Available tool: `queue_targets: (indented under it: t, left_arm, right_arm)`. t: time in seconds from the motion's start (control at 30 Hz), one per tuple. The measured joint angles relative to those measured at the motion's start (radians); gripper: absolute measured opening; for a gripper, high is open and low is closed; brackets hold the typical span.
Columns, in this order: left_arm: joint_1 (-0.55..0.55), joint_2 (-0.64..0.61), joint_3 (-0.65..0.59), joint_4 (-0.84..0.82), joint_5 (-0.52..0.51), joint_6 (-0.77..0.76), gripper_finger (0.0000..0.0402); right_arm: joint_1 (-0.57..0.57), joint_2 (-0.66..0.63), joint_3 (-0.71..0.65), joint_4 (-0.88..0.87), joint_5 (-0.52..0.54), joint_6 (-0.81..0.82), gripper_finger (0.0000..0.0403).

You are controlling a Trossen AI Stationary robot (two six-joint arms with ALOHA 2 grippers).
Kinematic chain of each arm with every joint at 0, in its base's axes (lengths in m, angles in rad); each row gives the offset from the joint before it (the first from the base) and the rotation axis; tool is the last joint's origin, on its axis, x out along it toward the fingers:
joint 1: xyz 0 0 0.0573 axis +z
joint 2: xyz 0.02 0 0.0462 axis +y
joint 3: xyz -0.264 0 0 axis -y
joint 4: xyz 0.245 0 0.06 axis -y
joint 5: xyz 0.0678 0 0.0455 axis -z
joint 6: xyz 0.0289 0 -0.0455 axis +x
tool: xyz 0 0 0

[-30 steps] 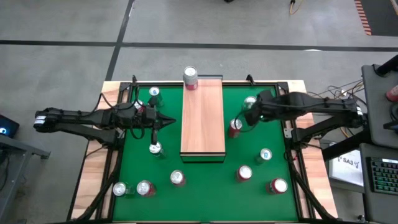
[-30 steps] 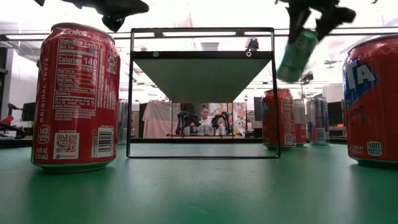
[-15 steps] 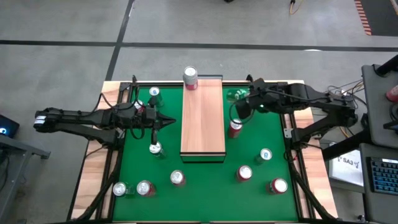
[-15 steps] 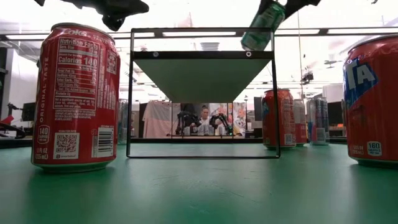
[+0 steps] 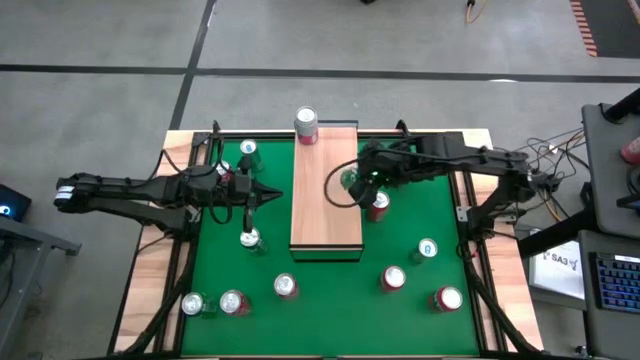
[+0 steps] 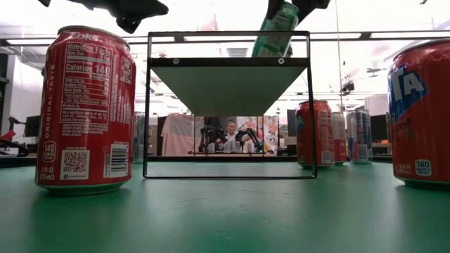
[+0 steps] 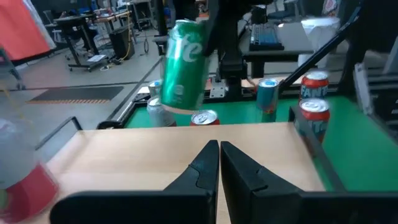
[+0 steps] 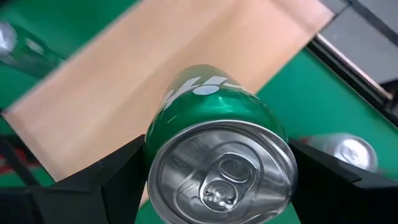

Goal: Place canned beverage on shelf
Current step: Put the green can on the shelf

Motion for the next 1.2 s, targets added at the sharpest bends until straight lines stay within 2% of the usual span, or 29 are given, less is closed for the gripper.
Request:
queue_targets:
  t: [0.17, 0.33, 0.53, 1.2]
  left_arm:
    - [0.001, 0.0, 0.001, -0.128, -0.218, 0.042, 0.0]
    - [-0.001, 0.0, 0.001, -0.186, -0.217, 0.135, 0.0]
    - [0.0, 0.0, 0.001, -0.196, -0.218, 0.224, 0.0]
    - [0.0, 0.0, 0.001, -0.195, -0.219, 0.172, 0.0]
  right_arm:
    - [0.0, 0.107, 0.124, -0.143, -0.033, 0.001, 0.0301]
    - [-0.003, 0.167, 0.192, -0.141, -0.102, -0.021, 0.0301]
    - [-0.009, 0.212, 0.235, -0.141, -0.121, -0.05, 0.0302]
    - [-0.013, 0.22, 0.235, -0.143, -0.14, -0.046, 0.0307]
